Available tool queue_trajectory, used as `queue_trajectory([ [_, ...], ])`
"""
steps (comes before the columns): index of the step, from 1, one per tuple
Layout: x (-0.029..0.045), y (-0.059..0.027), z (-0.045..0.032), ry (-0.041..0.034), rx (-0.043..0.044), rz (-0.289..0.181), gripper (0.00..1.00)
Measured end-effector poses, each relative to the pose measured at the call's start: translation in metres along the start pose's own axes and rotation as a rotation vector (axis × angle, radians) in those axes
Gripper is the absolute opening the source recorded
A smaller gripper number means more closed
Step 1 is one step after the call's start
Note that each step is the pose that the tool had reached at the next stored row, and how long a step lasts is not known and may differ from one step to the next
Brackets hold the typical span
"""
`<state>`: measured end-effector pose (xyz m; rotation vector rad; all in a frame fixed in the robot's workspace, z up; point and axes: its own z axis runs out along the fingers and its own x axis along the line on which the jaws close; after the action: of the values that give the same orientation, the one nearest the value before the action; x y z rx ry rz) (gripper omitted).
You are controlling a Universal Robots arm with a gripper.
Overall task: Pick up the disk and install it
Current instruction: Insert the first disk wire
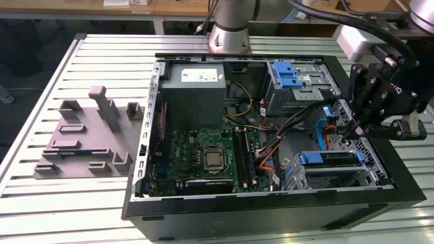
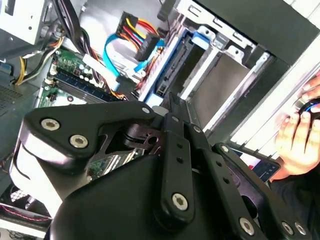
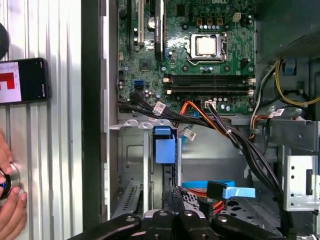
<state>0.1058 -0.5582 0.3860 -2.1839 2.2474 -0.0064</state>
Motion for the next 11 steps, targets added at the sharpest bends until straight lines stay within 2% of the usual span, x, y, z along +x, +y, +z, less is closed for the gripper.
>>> queue_trajectory([
  [6, -0.0066, -0.007, 0.0018, -0.0003, 0.0056, 0.0, 0.11],
  [8, -0.007, -0.0071, 0.0027, -0.0006, 0.0158, 0.0, 0.11],
  [11, -0.0076, -0.0071, 0.0037, -0.0012, 0.0415, 0.0, 0.11],
])
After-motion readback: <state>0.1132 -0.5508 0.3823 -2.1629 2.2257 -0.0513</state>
